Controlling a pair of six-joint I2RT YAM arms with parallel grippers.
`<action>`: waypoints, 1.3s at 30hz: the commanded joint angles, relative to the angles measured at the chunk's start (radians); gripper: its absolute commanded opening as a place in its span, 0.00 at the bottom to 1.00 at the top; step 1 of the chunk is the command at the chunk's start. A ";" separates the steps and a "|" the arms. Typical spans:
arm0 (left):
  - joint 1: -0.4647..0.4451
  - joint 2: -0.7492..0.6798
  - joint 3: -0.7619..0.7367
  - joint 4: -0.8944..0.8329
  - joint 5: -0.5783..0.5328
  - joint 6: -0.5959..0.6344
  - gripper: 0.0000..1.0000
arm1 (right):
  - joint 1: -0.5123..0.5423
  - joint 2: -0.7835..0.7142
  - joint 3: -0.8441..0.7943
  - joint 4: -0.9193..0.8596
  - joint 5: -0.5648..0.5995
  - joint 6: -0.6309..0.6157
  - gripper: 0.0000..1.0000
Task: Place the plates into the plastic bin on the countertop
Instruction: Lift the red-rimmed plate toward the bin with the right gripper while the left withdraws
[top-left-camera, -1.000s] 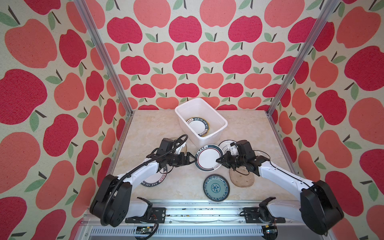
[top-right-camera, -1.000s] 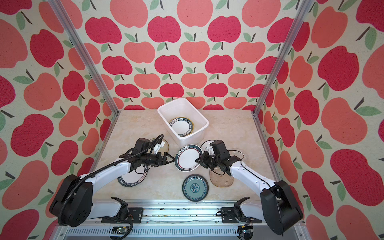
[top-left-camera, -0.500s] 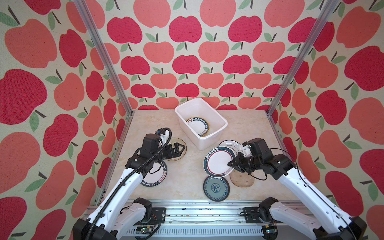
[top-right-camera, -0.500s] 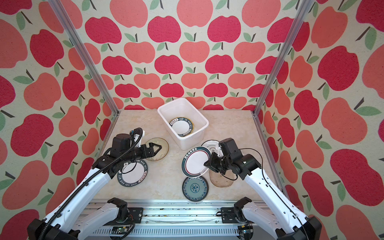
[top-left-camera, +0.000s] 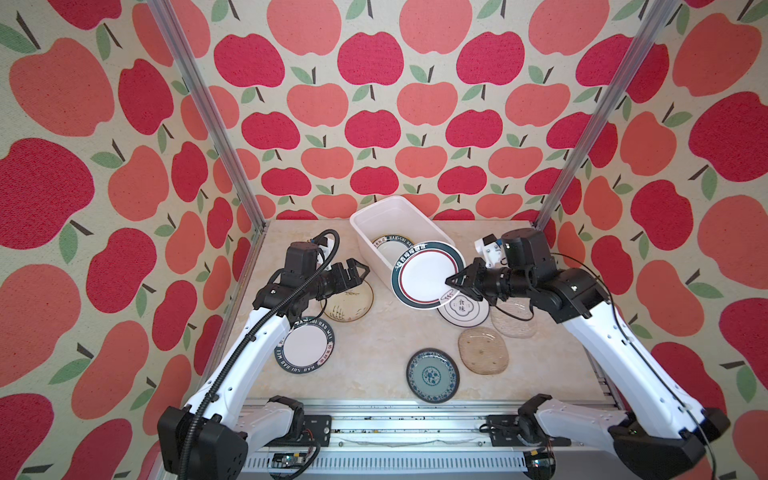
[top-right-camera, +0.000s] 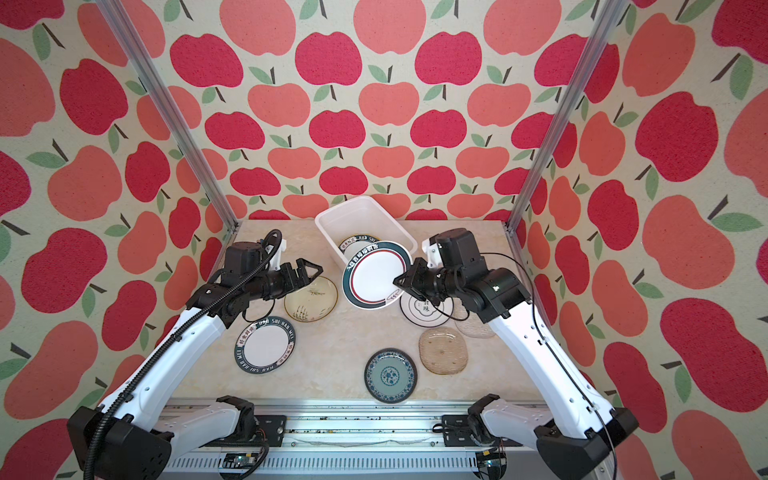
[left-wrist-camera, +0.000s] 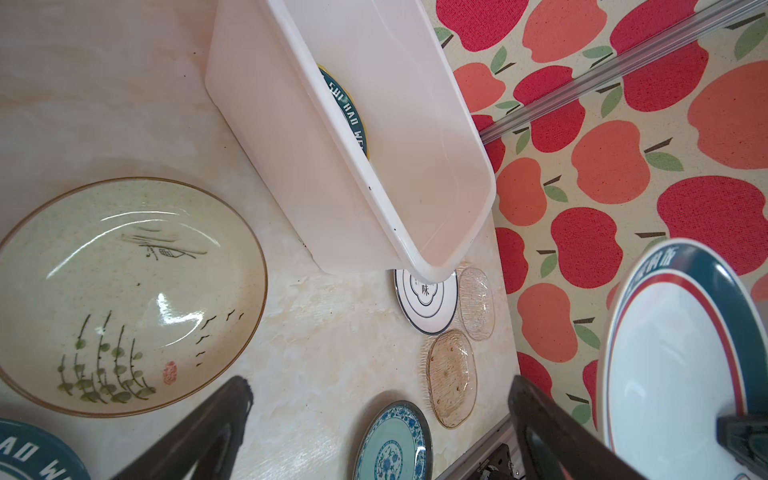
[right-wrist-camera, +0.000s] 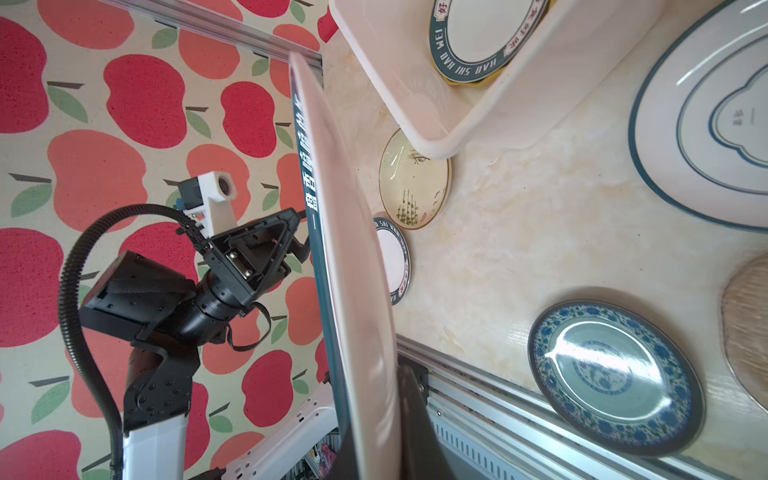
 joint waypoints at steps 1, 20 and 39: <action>0.003 0.003 0.015 0.019 0.018 0.002 0.99 | -0.030 0.113 0.084 0.173 -0.040 0.050 0.00; 0.007 0.036 0.049 -0.023 -0.030 0.088 0.99 | -0.059 0.689 0.431 0.477 0.070 0.307 0.00; -0.034 0.113 0.207 -0.034 -0.056 0.183 0.99 | 0.026 0.760 0.412 0.430 0.450 0.445 0.00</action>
